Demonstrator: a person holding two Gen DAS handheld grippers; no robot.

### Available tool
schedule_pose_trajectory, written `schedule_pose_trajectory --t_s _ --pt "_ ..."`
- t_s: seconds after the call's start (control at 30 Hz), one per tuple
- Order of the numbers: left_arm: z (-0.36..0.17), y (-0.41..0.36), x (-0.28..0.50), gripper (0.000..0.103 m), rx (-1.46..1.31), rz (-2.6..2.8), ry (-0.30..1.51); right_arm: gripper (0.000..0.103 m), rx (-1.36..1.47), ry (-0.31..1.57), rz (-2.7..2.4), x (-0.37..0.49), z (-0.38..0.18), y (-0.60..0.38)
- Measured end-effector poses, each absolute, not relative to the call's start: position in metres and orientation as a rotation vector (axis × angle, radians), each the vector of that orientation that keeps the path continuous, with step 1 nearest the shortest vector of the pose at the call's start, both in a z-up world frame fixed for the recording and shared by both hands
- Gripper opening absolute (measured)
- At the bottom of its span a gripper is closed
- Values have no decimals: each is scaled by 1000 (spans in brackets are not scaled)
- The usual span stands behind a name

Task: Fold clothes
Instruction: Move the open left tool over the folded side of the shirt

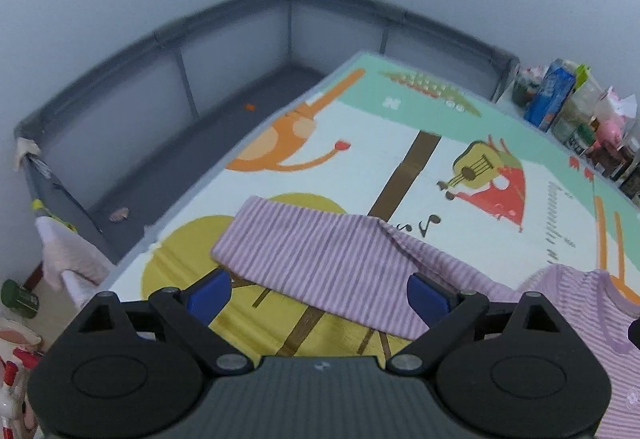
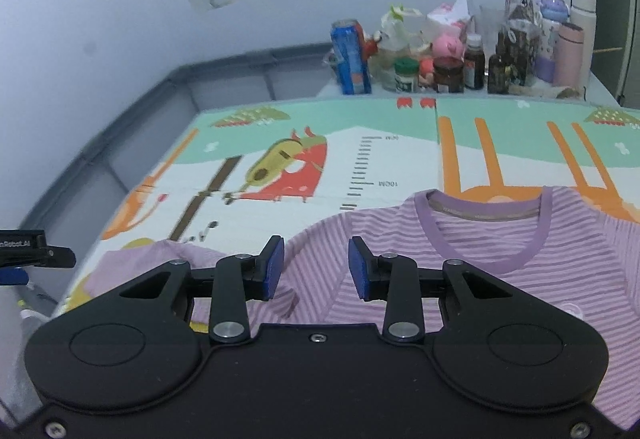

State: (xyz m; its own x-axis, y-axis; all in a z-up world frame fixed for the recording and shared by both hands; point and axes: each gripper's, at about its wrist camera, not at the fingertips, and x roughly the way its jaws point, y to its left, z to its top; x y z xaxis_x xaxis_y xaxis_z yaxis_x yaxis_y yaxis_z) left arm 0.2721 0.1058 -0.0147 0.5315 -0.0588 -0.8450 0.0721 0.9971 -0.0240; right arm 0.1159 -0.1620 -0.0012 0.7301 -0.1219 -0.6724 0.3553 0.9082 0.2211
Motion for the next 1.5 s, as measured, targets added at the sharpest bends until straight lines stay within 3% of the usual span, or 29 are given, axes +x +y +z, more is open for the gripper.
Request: schedule_pose_trajectory --t_s 0.83,1.03,1.5 --pt "-127 66 342 96 190 -100 1224 33 323 871 -285 217 -105 -175" --pt "-132 73 344 103 175 -82 1239 33 318 897 -290 230 -120 -176" --pt "-132 110 346 103 107 42 1229 34 204 908 -345 253 -137 -178"
